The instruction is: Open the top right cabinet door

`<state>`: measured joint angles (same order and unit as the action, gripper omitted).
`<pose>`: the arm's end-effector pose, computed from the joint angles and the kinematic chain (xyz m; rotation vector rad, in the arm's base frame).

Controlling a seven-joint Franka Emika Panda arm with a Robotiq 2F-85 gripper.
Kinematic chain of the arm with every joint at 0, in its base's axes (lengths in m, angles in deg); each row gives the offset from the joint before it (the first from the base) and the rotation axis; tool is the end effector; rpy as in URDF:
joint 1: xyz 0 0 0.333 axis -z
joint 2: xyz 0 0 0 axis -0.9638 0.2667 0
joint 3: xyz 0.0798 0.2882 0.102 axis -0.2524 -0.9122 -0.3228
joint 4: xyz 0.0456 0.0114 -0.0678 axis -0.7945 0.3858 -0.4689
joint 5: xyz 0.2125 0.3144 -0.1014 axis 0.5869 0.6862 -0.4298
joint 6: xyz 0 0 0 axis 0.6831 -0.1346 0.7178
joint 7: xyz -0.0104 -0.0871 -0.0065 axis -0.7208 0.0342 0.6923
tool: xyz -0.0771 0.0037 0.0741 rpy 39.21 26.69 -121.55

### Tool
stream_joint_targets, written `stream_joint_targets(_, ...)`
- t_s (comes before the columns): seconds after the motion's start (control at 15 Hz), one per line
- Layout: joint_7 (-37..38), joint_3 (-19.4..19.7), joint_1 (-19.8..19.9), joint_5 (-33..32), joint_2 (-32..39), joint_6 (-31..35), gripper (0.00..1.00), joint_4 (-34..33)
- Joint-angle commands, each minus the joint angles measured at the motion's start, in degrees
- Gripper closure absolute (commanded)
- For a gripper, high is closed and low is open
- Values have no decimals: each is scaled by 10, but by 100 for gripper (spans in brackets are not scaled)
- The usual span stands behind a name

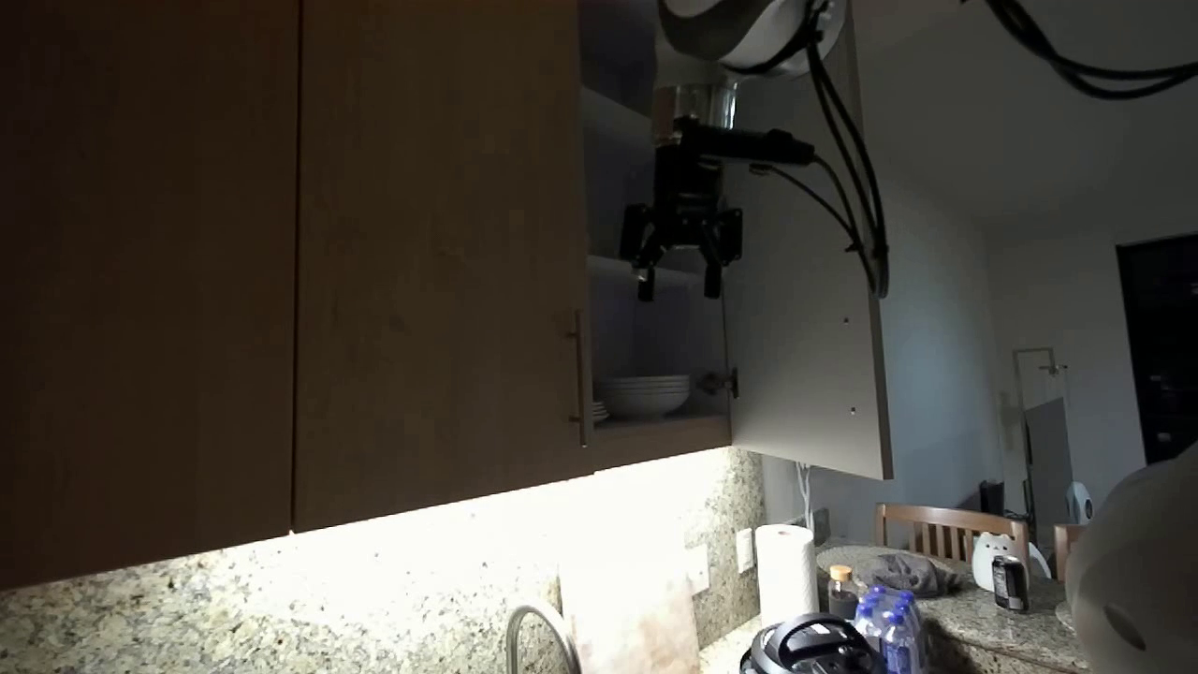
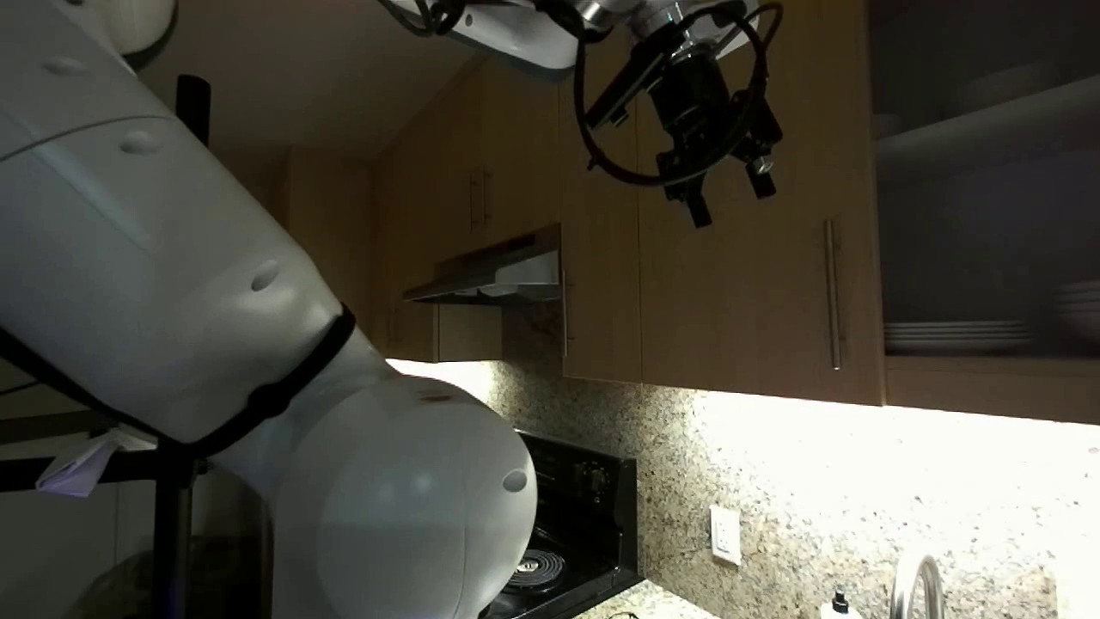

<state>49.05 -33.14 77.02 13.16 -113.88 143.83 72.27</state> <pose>0.3272 0.0016 0.6944 2.9332 -0.4158 0.5010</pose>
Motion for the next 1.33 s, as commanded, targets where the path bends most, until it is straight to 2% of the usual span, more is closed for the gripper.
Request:
stream_joint_targets(0.0, 32, -16, 17, 4, 45, 43, 0, 6)
stream_joint_targets(0.27, 65, -27, 26, -8, 74, 80, 0, 26)
stream_joint_targets(0.53, 81, -25, 30, -6, 80, 88, 0, 49)
stream_joint_targets(1.27, 49, -14, 8, 15, 44, 130, 0, 128)
